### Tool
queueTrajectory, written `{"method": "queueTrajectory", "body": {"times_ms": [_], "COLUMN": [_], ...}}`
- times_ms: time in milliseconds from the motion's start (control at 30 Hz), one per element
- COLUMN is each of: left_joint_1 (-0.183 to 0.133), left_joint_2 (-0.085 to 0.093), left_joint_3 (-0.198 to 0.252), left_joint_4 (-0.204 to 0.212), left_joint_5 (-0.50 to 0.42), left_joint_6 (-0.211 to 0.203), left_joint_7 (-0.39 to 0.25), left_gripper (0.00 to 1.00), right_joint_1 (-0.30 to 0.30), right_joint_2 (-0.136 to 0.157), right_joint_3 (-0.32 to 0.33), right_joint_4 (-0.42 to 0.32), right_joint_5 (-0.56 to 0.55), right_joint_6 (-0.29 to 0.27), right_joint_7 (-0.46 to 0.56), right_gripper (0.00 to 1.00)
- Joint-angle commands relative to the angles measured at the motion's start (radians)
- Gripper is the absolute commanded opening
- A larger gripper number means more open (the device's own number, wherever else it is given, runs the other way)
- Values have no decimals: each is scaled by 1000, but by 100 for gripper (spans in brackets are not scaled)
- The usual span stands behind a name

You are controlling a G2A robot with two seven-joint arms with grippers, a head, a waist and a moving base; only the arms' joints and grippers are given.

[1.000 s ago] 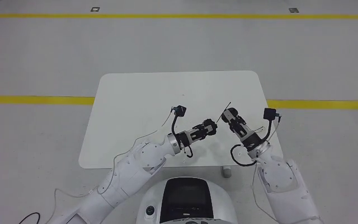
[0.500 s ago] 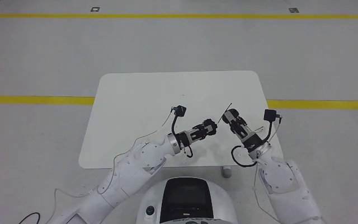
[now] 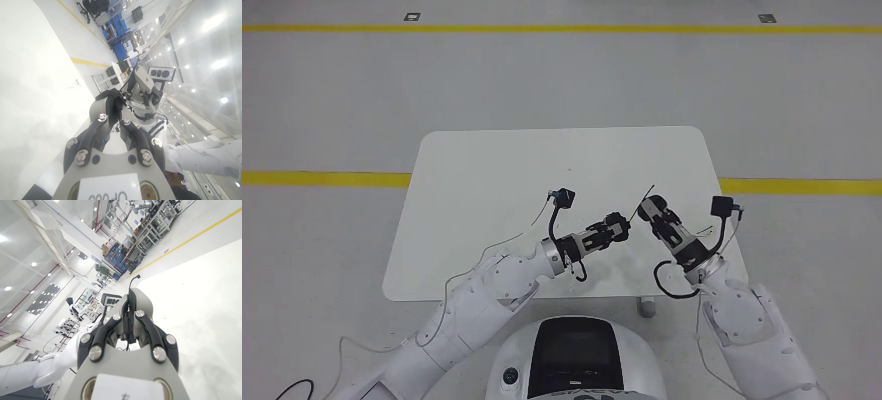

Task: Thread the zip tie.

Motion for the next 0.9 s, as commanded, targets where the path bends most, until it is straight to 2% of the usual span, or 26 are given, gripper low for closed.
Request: {"method": "queueTrajectory", "body": {"times_ms": [0, 867], "left_joint_1": [0, 0], "left_joint_2": [0, 0], "left_joint_3": [0, 0], "left_joint_4": [0, 0], "left_joint_5": [0, 0], "left_joint_6": [0, 0], "left_joint_7": [0, 0], "left_gripper": [0, 0], "right_joint_1": [1, 12], "right_joint_2": [5, 61], "right_joint_3": [-4, -57], "right_joint_4": [2, 6], "right_joint_5": [1, 3], "right_joint_6": [0, 0], "right_joint_7": [-4, -51], "right_gripper": [0, 0]}}
